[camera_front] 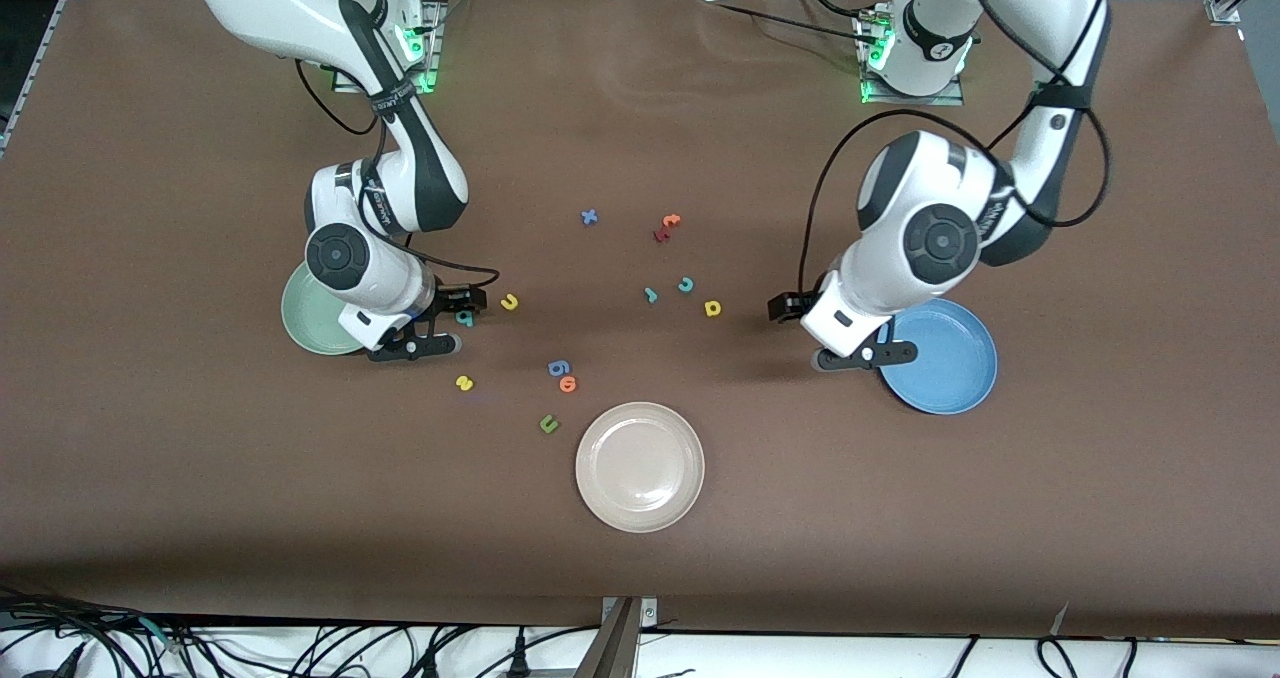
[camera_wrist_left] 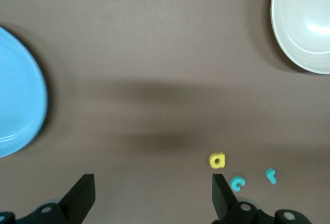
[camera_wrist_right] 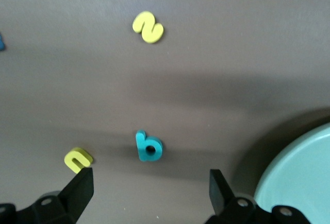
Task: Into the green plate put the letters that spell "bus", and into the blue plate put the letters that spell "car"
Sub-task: 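Grasp teal b with the right gripper while the left gripper grasps yellow a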
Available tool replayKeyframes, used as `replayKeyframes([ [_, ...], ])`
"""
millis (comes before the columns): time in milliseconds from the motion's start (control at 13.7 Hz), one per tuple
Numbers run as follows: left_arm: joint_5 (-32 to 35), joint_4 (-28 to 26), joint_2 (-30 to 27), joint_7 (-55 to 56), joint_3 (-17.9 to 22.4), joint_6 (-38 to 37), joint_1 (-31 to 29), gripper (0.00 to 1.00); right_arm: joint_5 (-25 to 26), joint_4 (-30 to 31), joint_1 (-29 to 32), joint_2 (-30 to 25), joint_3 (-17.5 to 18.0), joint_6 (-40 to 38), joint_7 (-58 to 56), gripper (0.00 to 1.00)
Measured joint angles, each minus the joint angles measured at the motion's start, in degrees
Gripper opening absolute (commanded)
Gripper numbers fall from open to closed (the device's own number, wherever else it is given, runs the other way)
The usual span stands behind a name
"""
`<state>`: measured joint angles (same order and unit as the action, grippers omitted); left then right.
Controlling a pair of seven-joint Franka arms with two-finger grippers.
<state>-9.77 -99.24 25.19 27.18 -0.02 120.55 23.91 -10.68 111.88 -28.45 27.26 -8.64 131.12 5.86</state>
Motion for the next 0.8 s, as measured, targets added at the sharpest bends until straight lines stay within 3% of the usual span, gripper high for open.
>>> replayKeyframes([
  [364,2.15,-8.83,0.74,8.2,0.04,13.15,5.39,1.0,-0.02,4.68,0.0,-0.4,0.02,7.55,-0.63,0.99],
  [802,7.41,-9.05,5.74,18.02,0.05,17.39,8.56,0.99,-1.67,6.14,-0.05,-0.26,0.61,10.9,-0.64,0.99],
])
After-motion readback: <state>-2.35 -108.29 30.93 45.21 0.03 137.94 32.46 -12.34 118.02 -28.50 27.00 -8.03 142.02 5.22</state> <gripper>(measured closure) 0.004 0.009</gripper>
